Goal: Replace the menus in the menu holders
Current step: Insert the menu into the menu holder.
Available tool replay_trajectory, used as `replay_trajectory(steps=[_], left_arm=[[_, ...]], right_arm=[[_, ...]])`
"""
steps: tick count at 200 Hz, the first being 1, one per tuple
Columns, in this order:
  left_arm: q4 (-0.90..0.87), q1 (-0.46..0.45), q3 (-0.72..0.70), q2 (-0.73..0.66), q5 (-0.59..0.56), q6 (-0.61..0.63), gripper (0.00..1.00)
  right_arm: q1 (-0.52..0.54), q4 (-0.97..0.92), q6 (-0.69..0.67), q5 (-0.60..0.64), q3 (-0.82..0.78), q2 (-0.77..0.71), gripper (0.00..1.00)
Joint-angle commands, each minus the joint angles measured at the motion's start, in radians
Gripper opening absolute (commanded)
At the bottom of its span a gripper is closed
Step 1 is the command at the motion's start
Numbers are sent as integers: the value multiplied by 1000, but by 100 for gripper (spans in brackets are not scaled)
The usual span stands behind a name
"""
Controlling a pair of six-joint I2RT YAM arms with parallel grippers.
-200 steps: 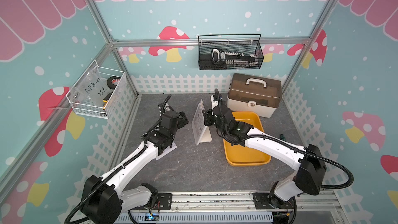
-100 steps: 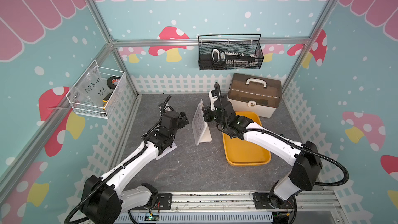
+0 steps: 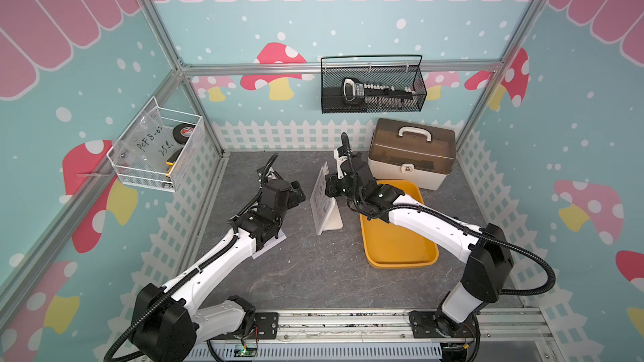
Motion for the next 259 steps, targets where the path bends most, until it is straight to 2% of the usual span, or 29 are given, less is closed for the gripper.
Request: replay_trajectory(steps=[1, 76, 136, 259], left_arm=[[-17, -2, 31, -13, -24, 6, 98], [-14, -2, 34, -13, -23, 6, 98], [-18, -2, 30, -21, -31, 7, 98], [-19, 0, 19, -29, -37, 6, 98]], right_arm=[[-8, -5, 5, 20, 13, -11, 4], [-14, -10, -10, 12, 27, 5, 8], [-15, -11, 7, -23, 32, 39, 0], [-15, -22, 33, -51, 24, 82, 0]])
